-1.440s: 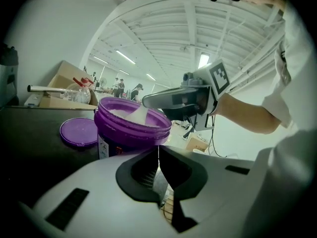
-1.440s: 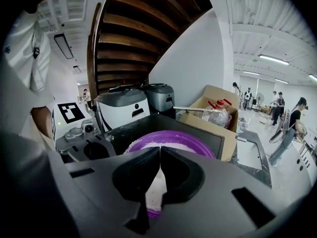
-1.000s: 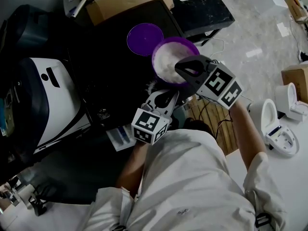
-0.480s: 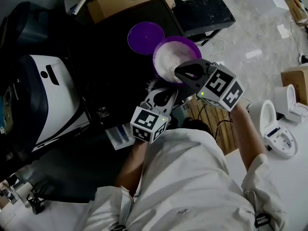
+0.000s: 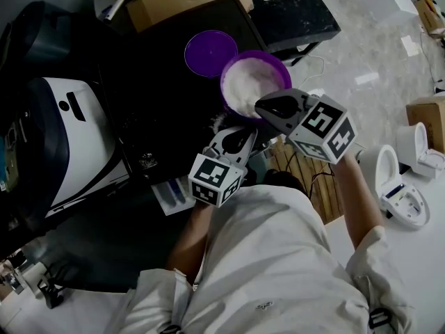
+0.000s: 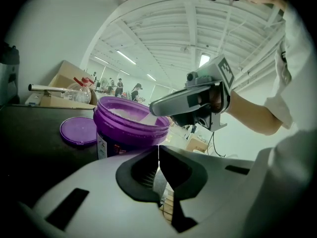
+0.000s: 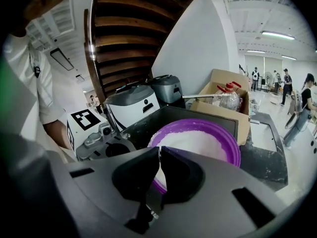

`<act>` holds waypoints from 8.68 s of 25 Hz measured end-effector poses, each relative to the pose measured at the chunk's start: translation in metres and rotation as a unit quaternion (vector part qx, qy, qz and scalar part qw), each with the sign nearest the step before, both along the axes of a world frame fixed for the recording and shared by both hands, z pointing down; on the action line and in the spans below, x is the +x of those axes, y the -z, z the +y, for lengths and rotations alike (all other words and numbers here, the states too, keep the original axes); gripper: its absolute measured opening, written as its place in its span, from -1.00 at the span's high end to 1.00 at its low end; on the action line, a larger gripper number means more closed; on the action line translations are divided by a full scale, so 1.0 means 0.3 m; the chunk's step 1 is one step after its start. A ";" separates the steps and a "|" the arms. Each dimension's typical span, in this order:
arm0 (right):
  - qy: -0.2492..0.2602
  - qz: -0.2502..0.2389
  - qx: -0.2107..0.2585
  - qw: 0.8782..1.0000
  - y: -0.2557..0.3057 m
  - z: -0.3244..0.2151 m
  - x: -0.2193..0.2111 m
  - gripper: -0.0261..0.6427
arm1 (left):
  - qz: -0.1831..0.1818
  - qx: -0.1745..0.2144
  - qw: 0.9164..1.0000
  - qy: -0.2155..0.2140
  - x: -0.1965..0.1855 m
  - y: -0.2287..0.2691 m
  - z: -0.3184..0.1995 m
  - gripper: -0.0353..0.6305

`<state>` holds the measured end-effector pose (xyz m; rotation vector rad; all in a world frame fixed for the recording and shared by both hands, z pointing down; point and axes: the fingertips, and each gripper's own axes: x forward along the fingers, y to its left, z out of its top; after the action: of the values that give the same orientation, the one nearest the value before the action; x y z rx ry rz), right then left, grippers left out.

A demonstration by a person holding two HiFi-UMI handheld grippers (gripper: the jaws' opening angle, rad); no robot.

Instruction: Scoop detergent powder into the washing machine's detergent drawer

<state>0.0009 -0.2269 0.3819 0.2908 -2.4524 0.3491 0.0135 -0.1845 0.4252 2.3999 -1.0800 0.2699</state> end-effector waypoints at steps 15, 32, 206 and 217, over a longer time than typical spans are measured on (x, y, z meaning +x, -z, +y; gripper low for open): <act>-0.104 -0.060 -0.095 0.988 0.004 0.008 0.029 0.86 | -0.001 -0.002 1.000 -0.004 0.023 -0.001 0.006 0.83; -0.278 -0.185 -0.225 0.915 -0.002 -0.061 0.112 0.88 | -0.001 0.002 1.000 -0.006 0.036 0.003 0.003 0.83; -0.150 -0.096 -0.154 0.972 -0.558 0.716 -0.565 0.89 | -0.023 -0.022 0.936 0.350 -0.710 -0.032 1.070 0.83; -0.061 -0.060 -0.026 0.996 -0.545 0.747 -0.600 0.90 | -0.021 -0.023 0.937 0.348 -0.712 -0.037 1.063 0.83</act>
<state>-0.1791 -0.0027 0.5456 0.4106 -2.5450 0.4945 -0.2001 0.1342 0.4363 1.8236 -1.8250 0.0939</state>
